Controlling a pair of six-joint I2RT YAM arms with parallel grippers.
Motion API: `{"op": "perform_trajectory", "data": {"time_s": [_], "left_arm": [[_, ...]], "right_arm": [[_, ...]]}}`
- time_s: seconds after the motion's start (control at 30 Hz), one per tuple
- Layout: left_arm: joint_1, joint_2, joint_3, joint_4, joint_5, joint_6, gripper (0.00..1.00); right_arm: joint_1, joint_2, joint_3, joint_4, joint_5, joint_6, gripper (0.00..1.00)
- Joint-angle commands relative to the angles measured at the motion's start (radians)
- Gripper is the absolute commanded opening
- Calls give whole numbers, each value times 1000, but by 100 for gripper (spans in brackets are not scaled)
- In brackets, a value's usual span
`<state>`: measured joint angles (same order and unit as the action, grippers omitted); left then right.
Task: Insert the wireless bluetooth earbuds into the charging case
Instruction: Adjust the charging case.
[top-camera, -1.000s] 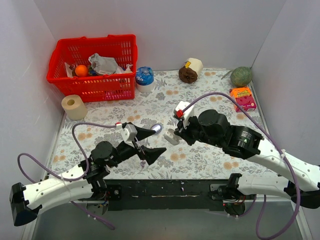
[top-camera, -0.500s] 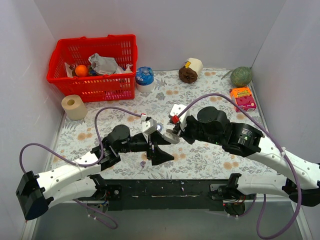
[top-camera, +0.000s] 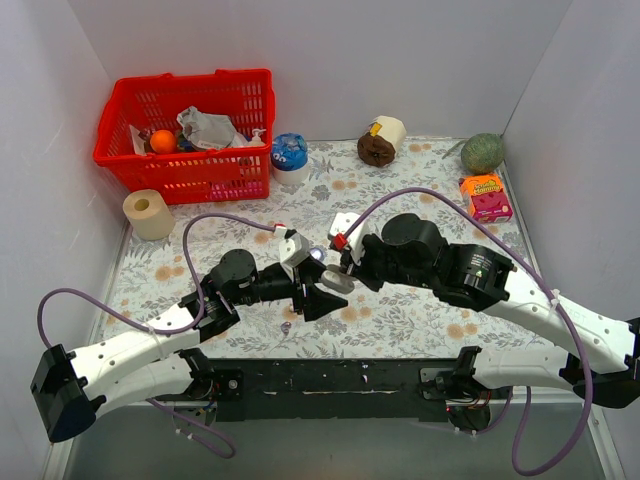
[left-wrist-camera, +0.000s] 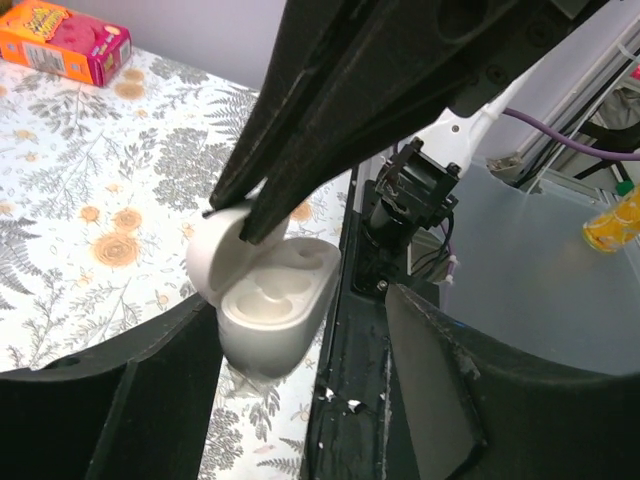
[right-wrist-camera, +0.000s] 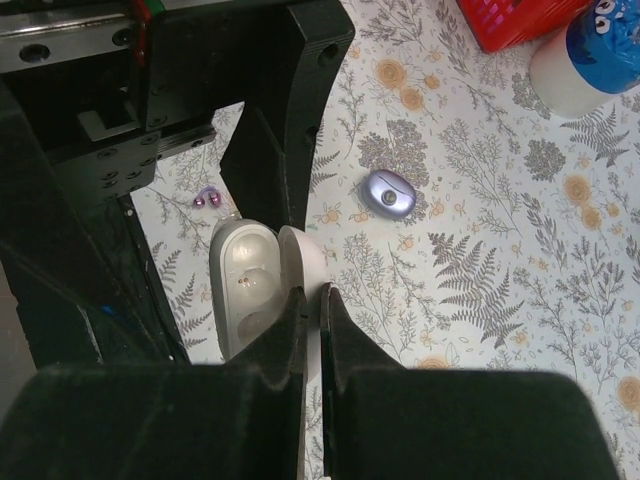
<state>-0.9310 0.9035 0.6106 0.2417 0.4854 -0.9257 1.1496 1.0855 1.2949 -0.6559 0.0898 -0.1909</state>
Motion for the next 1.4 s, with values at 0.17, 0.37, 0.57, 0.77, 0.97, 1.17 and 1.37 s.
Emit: {"op": "perform_trajectory", "data": {"time_s": [0.17,0.37,0.57,0.77,0.97,1.17,1.37], "left_arm": [[6,-12,-12,62,2,51,54],[6,-25,-48,100,2,60,47],[6,-51,-80,137,-16,64,46],[6,-60,-91,166,-24,53,47],[6,-60,-86,169,-21,50,48],[6,-52,-87,163,1,56,27],[6,-63,-103,186,-14,47,0]], "right_arm": [[19,4,24,56,-30,18,1],[21,2,20,65,-32,24,1],[22,-4,11,78,-39,36,1],[22,-1,6,81,-42,38,1],[22,2,6,79,-36,38,1],[22,-1,4,82,-41,42,1],[22,-4,-8,84,-45,47,1]]}}
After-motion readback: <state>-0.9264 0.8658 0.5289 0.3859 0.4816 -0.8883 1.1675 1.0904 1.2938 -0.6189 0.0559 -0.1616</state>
